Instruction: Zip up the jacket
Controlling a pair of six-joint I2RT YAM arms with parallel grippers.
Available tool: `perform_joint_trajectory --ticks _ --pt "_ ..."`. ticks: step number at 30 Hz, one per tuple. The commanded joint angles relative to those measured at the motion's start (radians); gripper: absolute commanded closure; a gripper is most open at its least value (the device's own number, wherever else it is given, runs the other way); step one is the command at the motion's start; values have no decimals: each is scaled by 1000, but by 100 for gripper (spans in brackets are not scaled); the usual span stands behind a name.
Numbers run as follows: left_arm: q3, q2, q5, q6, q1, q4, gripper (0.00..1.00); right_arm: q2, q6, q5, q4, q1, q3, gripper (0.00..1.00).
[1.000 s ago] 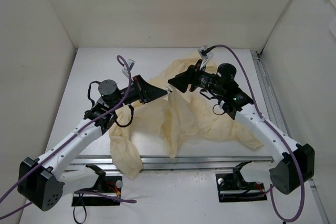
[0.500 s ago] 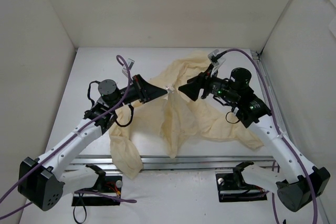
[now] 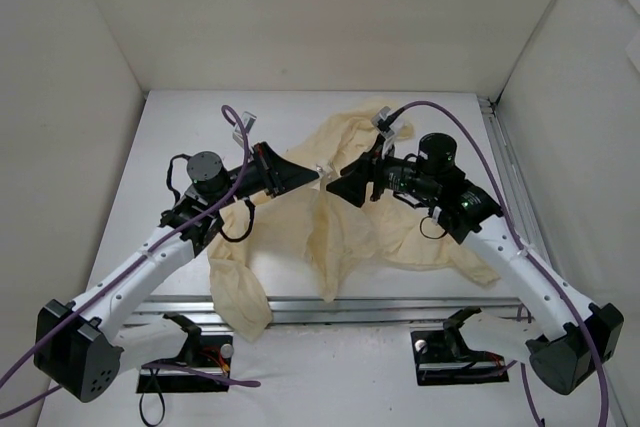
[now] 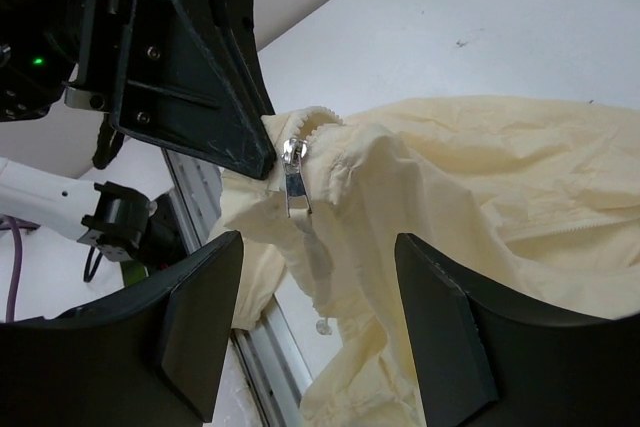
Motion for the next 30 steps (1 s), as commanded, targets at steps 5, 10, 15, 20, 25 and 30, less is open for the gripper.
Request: perform_joint_trajectory --ticks 5,10,15,20,25,30 --pt "27 -18 8 -9 9 88 100 42 -41 -3 52 31 0 47" --pt "25 -15 8 -11 9 94 100 54 -50 -3 52 31 -3 74" --pt "30 -3 16 -5 9 90 100 51 -50 -8 50 30 17 100" --pt "33 13 34 11 9 62 100 45 -38 -20 18 33 88 100" --pt "91 36 66 80 9 -53 100 71 -38 -32 -23 33 167 100" --pt "125 46 100 130 9 -91 100 108 -19 -54 -31 31 217 100"
